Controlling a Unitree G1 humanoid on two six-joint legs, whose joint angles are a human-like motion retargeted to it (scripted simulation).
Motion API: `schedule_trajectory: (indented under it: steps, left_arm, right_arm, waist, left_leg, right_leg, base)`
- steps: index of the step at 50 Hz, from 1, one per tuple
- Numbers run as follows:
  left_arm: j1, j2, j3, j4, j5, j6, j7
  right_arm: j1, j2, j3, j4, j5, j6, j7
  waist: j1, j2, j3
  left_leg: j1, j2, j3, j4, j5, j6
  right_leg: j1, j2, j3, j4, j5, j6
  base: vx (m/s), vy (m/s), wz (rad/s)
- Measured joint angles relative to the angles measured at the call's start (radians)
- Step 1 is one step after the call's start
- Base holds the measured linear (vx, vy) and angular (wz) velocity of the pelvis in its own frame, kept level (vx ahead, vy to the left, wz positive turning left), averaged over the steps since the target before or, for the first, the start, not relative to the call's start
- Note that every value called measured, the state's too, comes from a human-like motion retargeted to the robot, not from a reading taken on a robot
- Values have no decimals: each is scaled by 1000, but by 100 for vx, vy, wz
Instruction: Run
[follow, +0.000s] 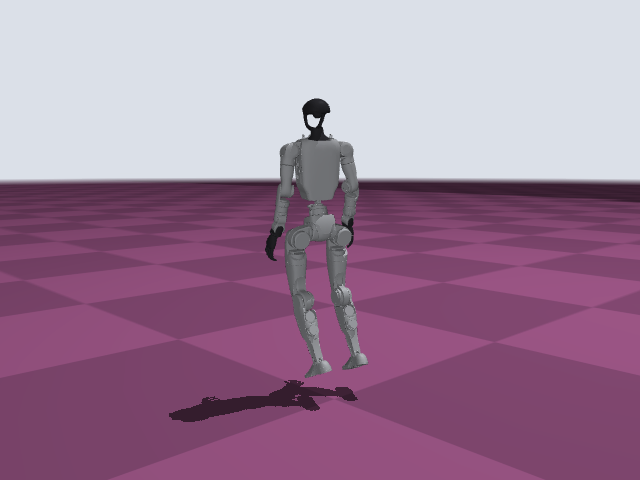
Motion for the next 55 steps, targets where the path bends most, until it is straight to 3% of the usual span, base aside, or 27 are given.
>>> schedule_trajectory:
  steps: [5, 12, 15, 18, 21, 23, 25, 30, 32, 35, 37, 38, 40, 42, 46, 48, 51, 55]
  left_arm:
    - [-44, 19, -38, 25, 44, 27, -82]
    - [-157, 34, -23, 21, 13, 21, -36]
    - [-189, 18, 20, 50, -56, 16, 14]
    - [-148, 1, 51, 47, -74, 6, 26]
    - [-77, -15, 52, 28, -61, 5, 3]
    - [-39, -21, 45, 19, -52, 2, -21]
    - [-17, -21, 36, 11, -45, 7, -53]
    - [-44, 18, -5, -30, -20, 19, -107]
    - [-67, 30, -10, -51, -15, 20, -109]
    - [-121, 38, -8, -50, -19, 15, -67]
    - [-168, 29, 4, -1, -48, 14, -4]
    - [-186, 20, 16, 28, -67, 14, 25]
    - [-188, 2, 40, 60, -95, 6, 64]
    - [-151, -10, 58, 60, -102, 3, 81]
    - [-63, -27, 78, 49, -112, 5, 82]
    - [-39, -30, 84, 53, -116, 9, 72]
    - [-31, -20, 81, 57, -109, 24, 45]
    - [-61, 7, 51, 39, -82, 33, 10]
  right_arm:
    - [-26, -5, -21, 9, 10, 2, 54]
    - [-153, -4, -55, 47, 32, 1, 25]
    - [-192, 0, -75, 76, 59, -5, -15]
    - [-160, 6, -93, 65, 54, -5, -35]
    - [-94, 15, -88, 35, 43, -2, -13]
    - [-50, 16, -71, 18, 52, 6, 13]
    - [-20, 13, -56, 10, 66, 13, 43]
    - [-22, -10, -59, -28, 79, 3, 93]
    - [-47, -19, -67, -41, 80, 1, 101]
    - [-117, -29, -64, -36, 69, -2, 81]
    - [-173, -22, -56, 0, 65, -4, 41]
    - [-191, -16, -53, 18, 67, -6, 20]
    - [-196, -3, -47, 38, 60, -6, -16]
    - [-165, 11, -44, 34, 37, -2, -36]
    - [-78, 21, -26, 6, 28, 9, -40]
    - [-49, 17, -13, -1, 35, 17, -30]
    - [-36, 7, -6, -3, 48, 16, -15]
    - [-59, -13, -21, -25, 57, 9, -4]
  waist:
    - [-4, -5, 24]
    - [0, -16, 122]
    - [-2, -23, 136]
    - [-12, -26, 99]
    - [-13, -26, 50]
    - [-9, -22, 21]
    - [2, -20, 6]
    - [23, -21, 24]
    - [26, -20, 46]
    - [25, -19, 107]
    - [22, -24, 147]
    - [20, -27, 155]
    - [16, -27, 142]
    - [11, -26, 118]
    - [8, -11, 52]
    - [11, -1, 32]
    - [21, 6, 28]
    - [27, 8, 42]
  left_leg:
    - [-71, -7, 16, 143, -212, 59]
    - [-289, 16, 35, 540, -749, 140]
    - [-338, 23, 45, 633, -834, 148]
    - [-231, 5, 27, 427, -676, 110]
    - [-84, -4, 11, 144, -327, 40]
    - [-38, -6, 8, 39, -144, 11]
    - [-37, -13, 8, 38, -71, 11]
    - [-98, -35, 1, 141, -215, 61]
    - [-140, -37, -8, 211, -347, 82]
    - [-243, -31, 7, 415, -632, 131]
    - [-312, -22, 30, 563, -781, 150]
    - [-328, -18, 37, 596, -811, 154]
    - [-302, -20, 34, 533, -774, 137]
    - [-198, -33, -3, 343, -593, 98]
    - [-27, -20, -25, -12, -121, 6]
    - [-9, -15, -22, -48, 6, -11]
    - [-31, -22, -14, 37, -6, 9]
    - [-87, -25, -5, 147, -157, 48]
  right_leg:
    - [-52, 7, -5, 50, -177, -45]
    - [-263, -4, -67, 514, -790, -154]
    - [-316, -17, -81, 627, -866, -171]
    - [-222, 1, -49, 444, -695, -140]
    - [-73, 11, -6, 145, -319, -68]
    - [-23, 4, -1, 24, -123, -28]
    - [-19, -7, -10, -9, -46, -13]
    - [-74, -6, -11, 45, -178, -48]
    - [-118, 2, -4, 138, -329, -75]
    - [-232, -5, -27, 415, -659, -121]
    - [-307, -25, -54, 594, -795, -139]
    - [-327, -30, -56, 640, -814, -142]
    - [-316, -31, -58, 605, -757, -134]
    - [-224, -8, -30, 429, -580, -100]
    - [-55, 9, 12, 63, -119, -9]
    - [-33, 5, 9, 7, 3, 14]
    - [-44, -2, -1, 25, 2, 5]
    - [-84, 2, 6, 67, -119, -25]
  base:
    - [6, 1, 4]
    - [-6, 1, 4]
    - [2, 1, 0]
    - [14, 2, 8]
    - [20, 2, 7]
    - [19, 2, -3]
    - [13, 3, 1]
    - [0, 1, 3]
    - [-11, 3, 6]
    - [-13, 2, 7]
    - [-9, 2, 2]
    - [0, 0, 0]
    - [3, 0, -5]
    - [11, -1, -6]
    - [17, -2, -11]
    - [14, -2, -14]
    - [6, -1, -7]
    - [-6, -1, -3]
